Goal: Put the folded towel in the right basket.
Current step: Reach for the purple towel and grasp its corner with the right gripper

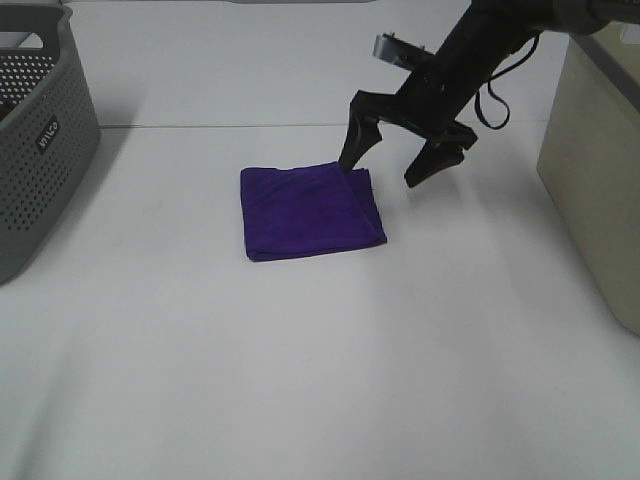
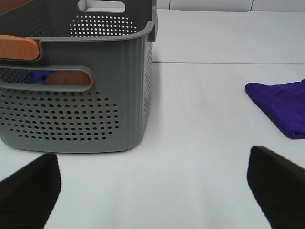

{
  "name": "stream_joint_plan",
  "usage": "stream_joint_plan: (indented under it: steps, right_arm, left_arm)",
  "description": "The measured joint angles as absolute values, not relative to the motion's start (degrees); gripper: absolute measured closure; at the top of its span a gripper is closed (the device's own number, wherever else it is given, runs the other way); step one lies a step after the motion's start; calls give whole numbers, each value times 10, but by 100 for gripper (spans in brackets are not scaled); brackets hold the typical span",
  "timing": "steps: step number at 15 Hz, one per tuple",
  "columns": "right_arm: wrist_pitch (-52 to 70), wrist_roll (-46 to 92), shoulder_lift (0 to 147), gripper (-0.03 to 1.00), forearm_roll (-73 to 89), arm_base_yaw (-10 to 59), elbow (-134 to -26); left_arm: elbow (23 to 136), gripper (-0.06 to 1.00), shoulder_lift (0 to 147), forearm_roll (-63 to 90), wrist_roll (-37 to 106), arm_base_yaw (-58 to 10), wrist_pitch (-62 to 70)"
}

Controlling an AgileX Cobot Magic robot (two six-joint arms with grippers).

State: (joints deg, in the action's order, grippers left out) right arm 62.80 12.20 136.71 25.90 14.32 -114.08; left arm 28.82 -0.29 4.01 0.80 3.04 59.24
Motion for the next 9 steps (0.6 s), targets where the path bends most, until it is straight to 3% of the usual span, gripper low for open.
stream_joint_plan:
  steps: [9]
  right_arm:
    - [621, 111, 1428, -1, 266, 143, -1149]
  left_arm:
    - [288, -5, -3, 40, 8, 30, 592]
